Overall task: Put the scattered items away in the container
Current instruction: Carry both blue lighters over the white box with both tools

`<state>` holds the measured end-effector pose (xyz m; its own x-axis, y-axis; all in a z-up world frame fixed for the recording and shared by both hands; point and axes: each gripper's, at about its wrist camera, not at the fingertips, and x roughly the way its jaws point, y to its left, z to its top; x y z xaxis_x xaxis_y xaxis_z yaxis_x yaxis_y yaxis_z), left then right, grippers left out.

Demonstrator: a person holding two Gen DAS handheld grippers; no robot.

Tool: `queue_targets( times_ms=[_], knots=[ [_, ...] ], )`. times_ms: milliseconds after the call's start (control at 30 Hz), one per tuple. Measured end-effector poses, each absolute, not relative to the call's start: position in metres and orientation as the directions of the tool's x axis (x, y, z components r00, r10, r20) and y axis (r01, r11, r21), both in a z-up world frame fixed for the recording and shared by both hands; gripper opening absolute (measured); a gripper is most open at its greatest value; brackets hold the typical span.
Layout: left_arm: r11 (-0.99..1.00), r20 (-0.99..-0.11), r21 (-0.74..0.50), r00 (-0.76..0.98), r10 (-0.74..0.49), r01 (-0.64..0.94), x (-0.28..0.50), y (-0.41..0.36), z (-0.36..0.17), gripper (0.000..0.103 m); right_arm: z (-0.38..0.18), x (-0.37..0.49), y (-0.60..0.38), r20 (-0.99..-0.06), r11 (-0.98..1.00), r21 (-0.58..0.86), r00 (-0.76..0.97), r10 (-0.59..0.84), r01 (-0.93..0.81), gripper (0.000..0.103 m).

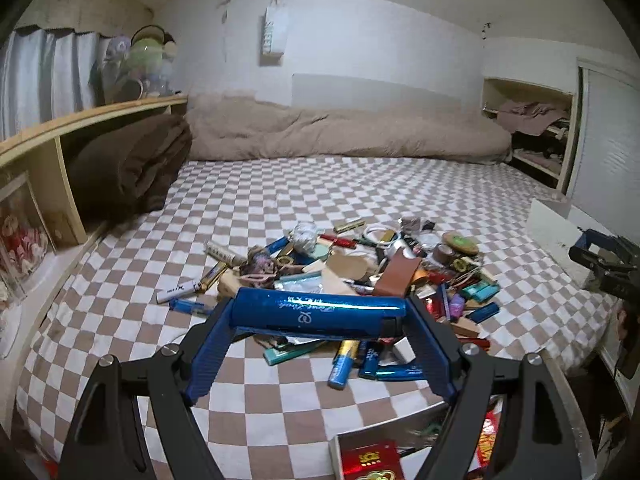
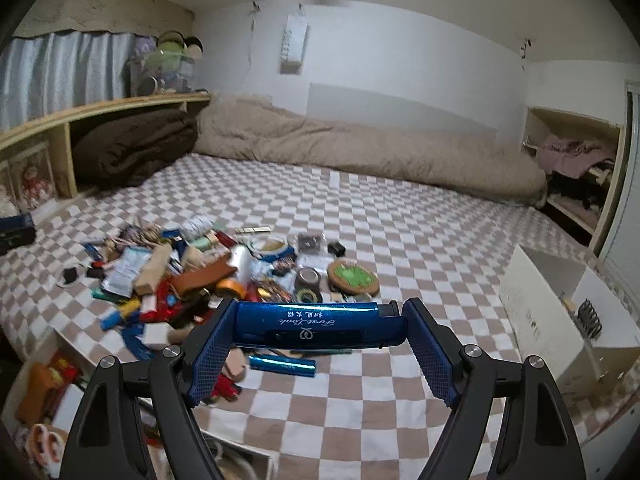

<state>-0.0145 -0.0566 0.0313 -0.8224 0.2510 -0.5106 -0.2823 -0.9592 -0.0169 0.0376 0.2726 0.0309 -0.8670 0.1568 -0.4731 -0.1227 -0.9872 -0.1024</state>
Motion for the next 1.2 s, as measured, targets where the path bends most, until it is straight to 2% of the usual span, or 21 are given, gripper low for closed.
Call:
queue_targets(
  times_ms=[267,600,933,1200],
  knots=[
    [-0.944,-0.466,-0.022,-0.832,0.301,-0.329,0.009,-0.049,0.052,0.083,0.051,0.058,0.255,-0.442,-0.983,-0.138,-0.881,0.168,-0.118,0.083],
    [-0.921,-0.429,-0.002,-0.831,0.353,-0.39,0.042,-0.032,0.064,0.083,0.056,0.079,0.225,-0.455,-0.992,-0.12,-0.887,0.077,-0.025,0.083],
    [-0.905,-0.469,0.006,-0.801,0.373,-0.425,0.058,-0.021,0.043,0.083,0.038,0.081,0.195,-0.518,-0.99,-0.117,-0.856,-0.003,0.074,0.083],
    [-0.884,-0.531,-0.036,-0.741,0.412,-0.466,0.059,-0.012,0.014,0.083,0.017,0.084,0.183,-0.582,-0.988,-0.091,-0.812,-0.05,0.126,0.083]
  ],
)
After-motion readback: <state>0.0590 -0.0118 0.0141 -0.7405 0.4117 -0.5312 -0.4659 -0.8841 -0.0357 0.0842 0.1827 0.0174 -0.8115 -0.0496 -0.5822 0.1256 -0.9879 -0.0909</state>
